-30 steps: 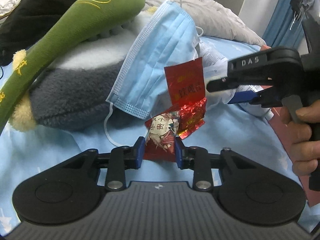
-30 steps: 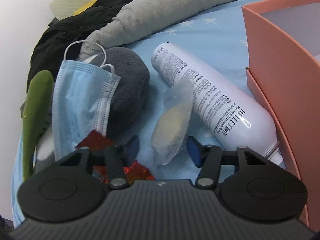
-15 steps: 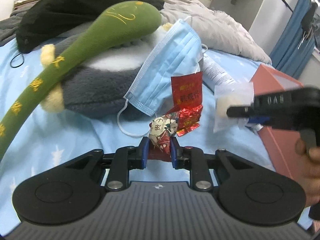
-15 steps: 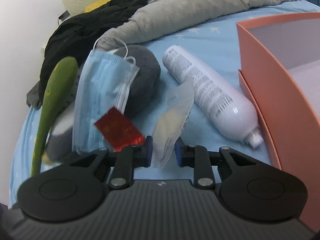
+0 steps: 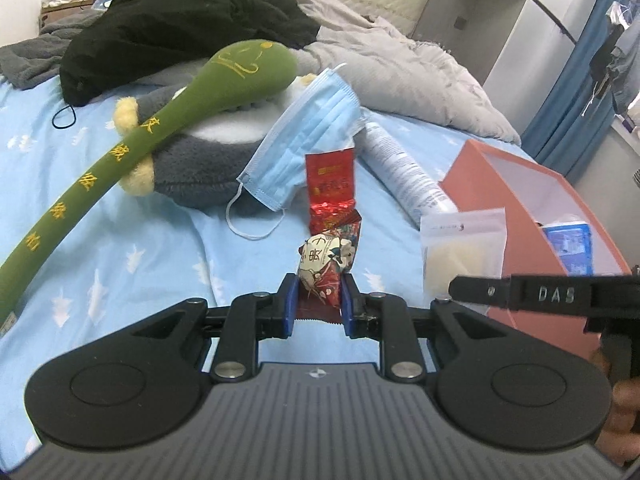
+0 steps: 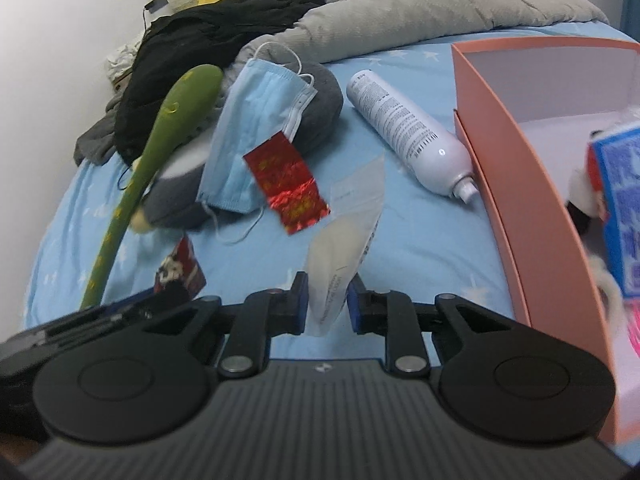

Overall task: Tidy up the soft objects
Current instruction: 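Carry candy packet with left tool while right tool carries clear bag toward the box, then open both tools to drop the candy packet and clear bag into the box, then withdraw both tools from the box toward the mask and red tea packet, then grasp the red tea packet with right tool while left tool grasps the blue mask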

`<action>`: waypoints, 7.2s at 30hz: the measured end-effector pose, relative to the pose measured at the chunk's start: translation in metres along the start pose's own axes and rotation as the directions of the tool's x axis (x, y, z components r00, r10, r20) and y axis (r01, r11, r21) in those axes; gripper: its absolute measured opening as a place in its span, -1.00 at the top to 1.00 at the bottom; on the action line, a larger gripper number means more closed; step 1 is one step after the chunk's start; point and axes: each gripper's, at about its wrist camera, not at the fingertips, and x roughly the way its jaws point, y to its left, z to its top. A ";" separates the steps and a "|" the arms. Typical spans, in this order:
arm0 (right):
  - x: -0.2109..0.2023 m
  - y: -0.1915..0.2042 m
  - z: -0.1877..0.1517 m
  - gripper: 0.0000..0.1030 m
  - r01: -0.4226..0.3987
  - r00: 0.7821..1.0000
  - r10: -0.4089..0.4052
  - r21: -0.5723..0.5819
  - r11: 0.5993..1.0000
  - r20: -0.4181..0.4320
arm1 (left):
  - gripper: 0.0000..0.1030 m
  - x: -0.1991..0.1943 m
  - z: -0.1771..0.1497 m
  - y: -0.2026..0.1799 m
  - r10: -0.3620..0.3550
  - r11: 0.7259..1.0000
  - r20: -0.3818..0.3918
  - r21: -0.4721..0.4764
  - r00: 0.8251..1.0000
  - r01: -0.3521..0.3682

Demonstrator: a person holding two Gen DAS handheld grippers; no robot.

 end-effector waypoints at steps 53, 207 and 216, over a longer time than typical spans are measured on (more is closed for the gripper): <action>-0.221 -0.035 -0.084 0.54 0.123 0.963 -0.127 0.029 0.992 0.239 | 0.49 -0.133 -0.049 -0.164 -0.248 0.946 0.061 0.231 0.967 0.228; 0.058 0.036 -0.003 -0.32 0.000 1.000 0.006 -0.232 0.973 0.027 | 0.04 0.069 0.080 0.042 0.002 0.978 0.013 0.207 1.000 -0.005; 0.123 0.037 0.027 -0.32 0.027 0.998 -0.014 -0.247 0.969 0.054 | 0.11 0.122 0.105 0.052 -0.037 0.977 0.000 0.212 0.999 0.036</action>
